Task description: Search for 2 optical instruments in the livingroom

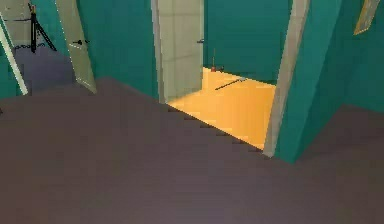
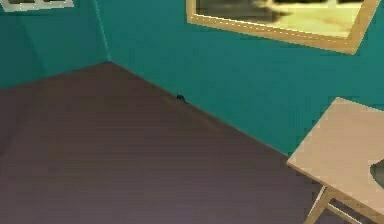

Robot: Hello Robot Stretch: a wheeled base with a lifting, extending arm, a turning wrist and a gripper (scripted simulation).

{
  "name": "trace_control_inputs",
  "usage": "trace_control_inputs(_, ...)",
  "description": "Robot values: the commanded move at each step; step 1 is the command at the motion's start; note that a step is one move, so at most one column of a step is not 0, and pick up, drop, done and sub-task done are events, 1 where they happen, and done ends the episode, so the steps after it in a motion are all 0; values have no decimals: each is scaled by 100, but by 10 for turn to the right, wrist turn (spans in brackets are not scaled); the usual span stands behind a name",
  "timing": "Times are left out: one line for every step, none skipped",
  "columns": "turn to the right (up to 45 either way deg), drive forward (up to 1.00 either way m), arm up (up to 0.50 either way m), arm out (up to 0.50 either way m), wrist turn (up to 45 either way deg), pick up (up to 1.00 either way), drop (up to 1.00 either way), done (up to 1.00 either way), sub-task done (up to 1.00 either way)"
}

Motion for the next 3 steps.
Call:
trace_control_inputs(60, 0, 0, 0, 0, 0, 0, 0, 0)
trace_control_inputs(0, 100, 0, 0, 0, 0, 0, 0, 0)
trace_control_inputs(0, 50, 0, 0, 0, 0, 0, 0, 0)
